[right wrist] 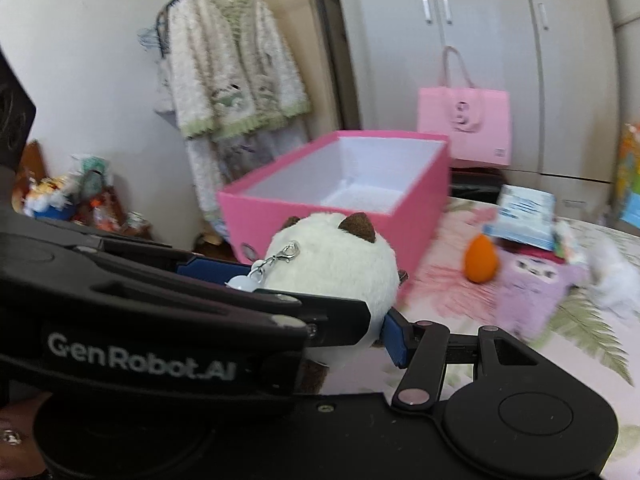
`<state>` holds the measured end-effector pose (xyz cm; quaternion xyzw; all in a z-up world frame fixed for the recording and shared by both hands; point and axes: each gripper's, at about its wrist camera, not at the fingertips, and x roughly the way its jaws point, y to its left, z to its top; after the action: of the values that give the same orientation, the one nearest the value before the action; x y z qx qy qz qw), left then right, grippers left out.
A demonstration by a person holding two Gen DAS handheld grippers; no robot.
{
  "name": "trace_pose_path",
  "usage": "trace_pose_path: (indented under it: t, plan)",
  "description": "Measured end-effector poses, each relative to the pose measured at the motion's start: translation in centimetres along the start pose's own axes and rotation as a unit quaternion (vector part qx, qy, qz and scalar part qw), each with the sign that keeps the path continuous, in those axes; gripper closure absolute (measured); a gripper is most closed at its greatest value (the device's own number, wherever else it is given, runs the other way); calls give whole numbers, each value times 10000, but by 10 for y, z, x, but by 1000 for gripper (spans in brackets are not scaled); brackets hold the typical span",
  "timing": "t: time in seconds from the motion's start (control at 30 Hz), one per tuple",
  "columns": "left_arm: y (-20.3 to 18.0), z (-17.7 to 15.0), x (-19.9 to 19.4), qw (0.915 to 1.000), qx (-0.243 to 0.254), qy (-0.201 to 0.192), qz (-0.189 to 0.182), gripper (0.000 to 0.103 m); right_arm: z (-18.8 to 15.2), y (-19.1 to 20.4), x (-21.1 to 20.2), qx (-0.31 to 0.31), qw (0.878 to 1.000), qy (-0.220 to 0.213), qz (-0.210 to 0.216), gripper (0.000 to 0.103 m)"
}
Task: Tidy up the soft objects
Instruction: 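Lift the white cat plush with the left gripper into the pink shoebox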
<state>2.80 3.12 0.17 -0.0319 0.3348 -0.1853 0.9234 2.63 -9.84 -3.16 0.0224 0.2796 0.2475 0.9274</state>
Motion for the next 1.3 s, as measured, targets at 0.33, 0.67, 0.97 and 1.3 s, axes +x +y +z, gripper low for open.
trace_pose_path:
  t: [0.33,0.67,0.97,1.3]
  plan:
    - [28,46,-5,9995,-88,-291,-66,40,49,11,17,-338,9993,-172,31,38]
    - [55,111,35,9987,-243,-443,-103,40,110,-6,51,-701,9966,-422,-79,35]
    - [101,171,128,9976,-638,186,-191,41,158,-62,136,-553,9984,-97,1,38]
    - [144,184,214,9830,-1518,1006,-218,43,172,-86,222,-612,9938,912,-161,38]
